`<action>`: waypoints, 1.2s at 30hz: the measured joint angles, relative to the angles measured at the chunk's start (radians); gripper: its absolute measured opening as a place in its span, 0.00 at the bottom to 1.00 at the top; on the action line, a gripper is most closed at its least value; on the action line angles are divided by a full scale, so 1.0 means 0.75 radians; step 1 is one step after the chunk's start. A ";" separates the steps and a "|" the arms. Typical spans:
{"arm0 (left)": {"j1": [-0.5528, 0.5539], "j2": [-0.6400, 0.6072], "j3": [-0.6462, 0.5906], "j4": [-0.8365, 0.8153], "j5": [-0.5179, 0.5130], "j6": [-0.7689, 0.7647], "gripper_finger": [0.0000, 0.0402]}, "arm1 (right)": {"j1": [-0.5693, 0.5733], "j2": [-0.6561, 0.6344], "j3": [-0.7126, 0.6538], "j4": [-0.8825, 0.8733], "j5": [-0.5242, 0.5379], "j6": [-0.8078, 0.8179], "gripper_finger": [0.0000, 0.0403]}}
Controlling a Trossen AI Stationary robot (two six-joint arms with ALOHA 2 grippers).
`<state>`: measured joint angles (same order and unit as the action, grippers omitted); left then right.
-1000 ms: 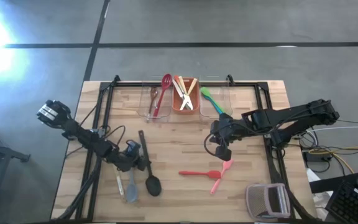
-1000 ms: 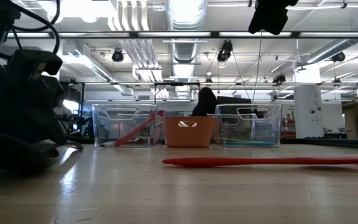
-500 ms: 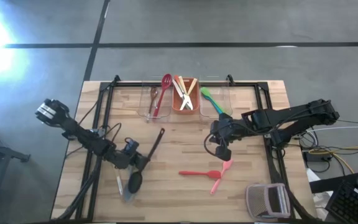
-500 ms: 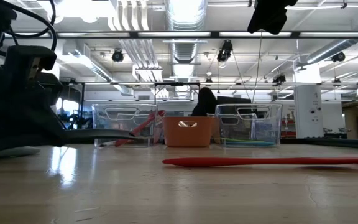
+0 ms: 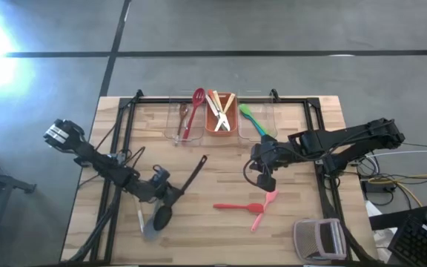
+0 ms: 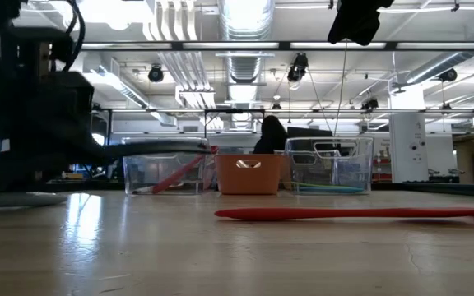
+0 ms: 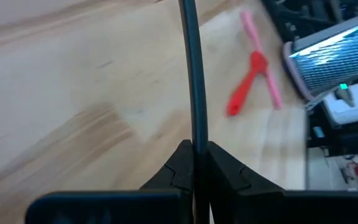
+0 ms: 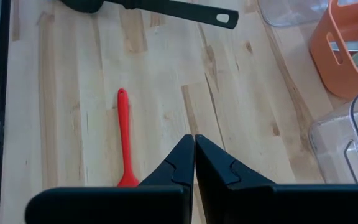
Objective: Pick & Place Kitchen Items
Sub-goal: Put the black serving spoon into the left transparent bin
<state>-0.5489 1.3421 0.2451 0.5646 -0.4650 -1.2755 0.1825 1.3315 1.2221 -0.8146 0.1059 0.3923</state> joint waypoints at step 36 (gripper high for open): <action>0.685 -0.533 0.354 -0.243 0.191 1.092 0.06 | 0.001 0.000 -0.001 0.014 0.000 0.011 0.02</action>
<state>-0.0355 0.9424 0.5108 0.3826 -0.3217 -0.4562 0.1833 1.3315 1.2213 -0.8043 0.1056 0.4004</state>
